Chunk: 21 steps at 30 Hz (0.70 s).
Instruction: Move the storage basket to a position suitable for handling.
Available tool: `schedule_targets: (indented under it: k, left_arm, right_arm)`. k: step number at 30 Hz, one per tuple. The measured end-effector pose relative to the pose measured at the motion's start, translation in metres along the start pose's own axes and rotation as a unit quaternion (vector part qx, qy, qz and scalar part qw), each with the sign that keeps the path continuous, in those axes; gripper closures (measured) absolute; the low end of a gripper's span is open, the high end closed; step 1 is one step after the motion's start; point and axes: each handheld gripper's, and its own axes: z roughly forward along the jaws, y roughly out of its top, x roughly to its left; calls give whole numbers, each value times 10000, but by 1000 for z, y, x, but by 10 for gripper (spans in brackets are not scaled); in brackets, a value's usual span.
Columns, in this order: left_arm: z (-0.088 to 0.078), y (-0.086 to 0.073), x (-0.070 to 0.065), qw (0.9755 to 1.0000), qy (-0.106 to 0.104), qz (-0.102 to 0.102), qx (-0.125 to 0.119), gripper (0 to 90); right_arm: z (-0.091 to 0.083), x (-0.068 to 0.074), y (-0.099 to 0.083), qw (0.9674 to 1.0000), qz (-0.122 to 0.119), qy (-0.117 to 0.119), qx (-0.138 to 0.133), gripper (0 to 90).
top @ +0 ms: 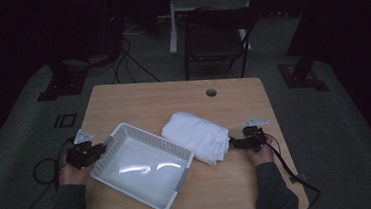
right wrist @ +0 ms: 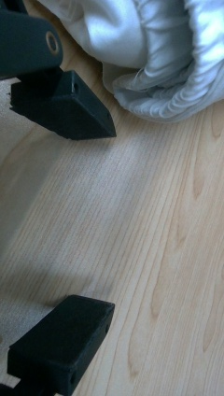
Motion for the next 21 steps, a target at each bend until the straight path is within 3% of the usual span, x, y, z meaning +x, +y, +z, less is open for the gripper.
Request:
schedule_targets:
  k: [7,10,21]
  left_arm:
    - [-7,-7,24,9989,404,-241,82,780]
    - [-10,-8,35,9970,630,-433,144,780]
    - [-6,-2,52,9932,894,-720,212,765]
  right_arm:
    - [0,0,0,10000,5,-3,1,140]
    - [0,0,0,10000,7,-4,2,140]
    - [0,0,0,10000,5,-3,2,140]
